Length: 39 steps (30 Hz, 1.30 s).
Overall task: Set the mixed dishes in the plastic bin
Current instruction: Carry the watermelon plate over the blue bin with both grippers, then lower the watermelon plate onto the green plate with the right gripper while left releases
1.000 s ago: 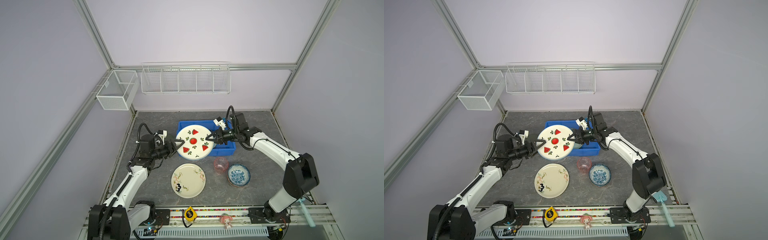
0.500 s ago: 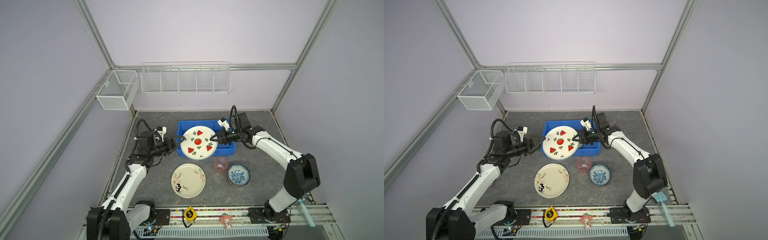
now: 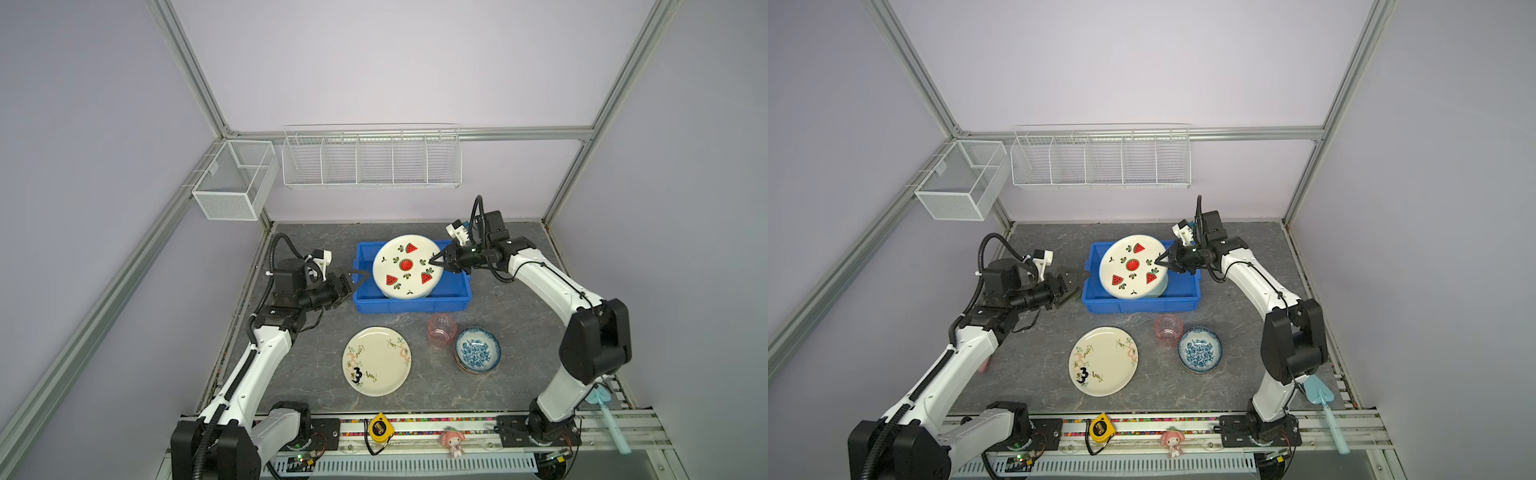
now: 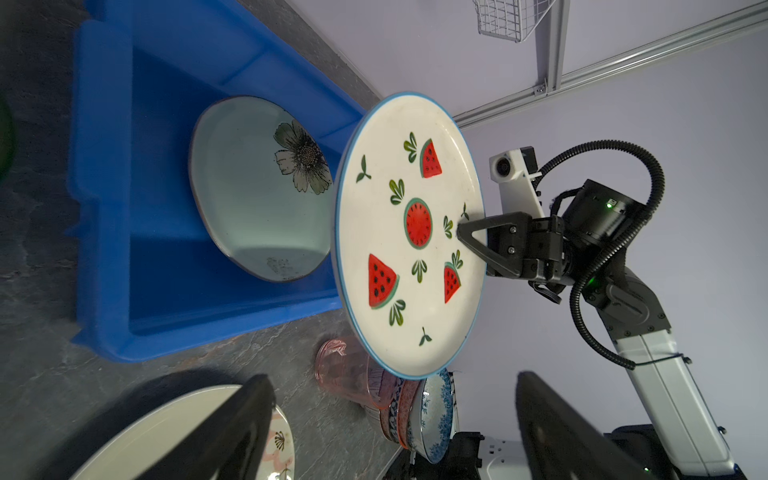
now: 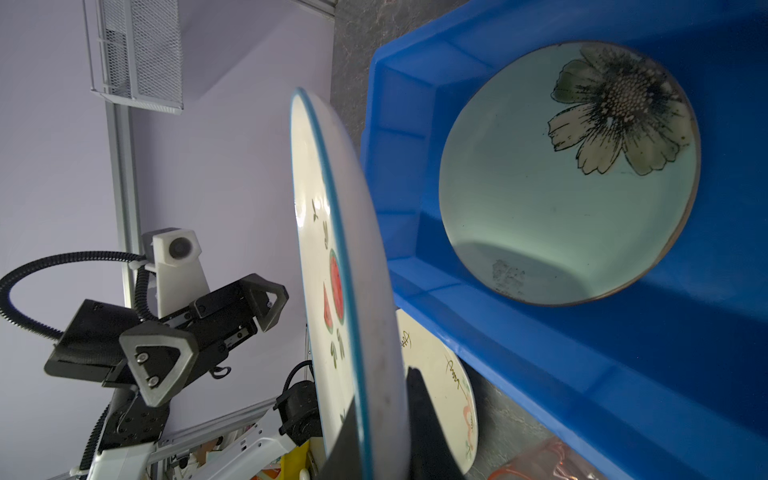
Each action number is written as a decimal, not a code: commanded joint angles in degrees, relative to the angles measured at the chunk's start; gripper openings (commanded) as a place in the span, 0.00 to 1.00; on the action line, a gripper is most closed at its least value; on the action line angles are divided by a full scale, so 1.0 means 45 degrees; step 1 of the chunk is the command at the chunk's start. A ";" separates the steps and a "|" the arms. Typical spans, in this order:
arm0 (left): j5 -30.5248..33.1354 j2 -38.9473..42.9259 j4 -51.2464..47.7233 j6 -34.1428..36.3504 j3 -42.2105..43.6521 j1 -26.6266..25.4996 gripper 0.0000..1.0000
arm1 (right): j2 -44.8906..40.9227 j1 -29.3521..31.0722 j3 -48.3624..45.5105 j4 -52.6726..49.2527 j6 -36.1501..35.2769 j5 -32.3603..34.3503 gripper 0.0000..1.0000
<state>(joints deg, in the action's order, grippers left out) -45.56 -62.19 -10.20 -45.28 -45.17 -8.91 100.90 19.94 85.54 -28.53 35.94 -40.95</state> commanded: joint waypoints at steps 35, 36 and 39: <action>0.0281 0.0229 -0.0527 0.0667 -0.0118 0.0378 0.92 | 0.4851 -0.0233 0.2779 0.1890 0.0593 -0.0080 0.07; 0.0278 0.0219 -0.0527 0.0660 -0.0097 0.0378 0.92 | 0.4880 -0.0239 0.2755 0.1907 0.0594 -0.0039 0.07; 0.0278 0.0246 -0.0527 0.0647 -0.0095 0.0378 0.92 | 0.4996 -0.0267 0.2665 0.1961 0.0585 0.0012 0.09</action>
<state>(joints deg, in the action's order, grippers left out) -44.82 -61.28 -12.56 -43.16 -45.17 -7.51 123.90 19.22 96.36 -24.75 37.67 -38.46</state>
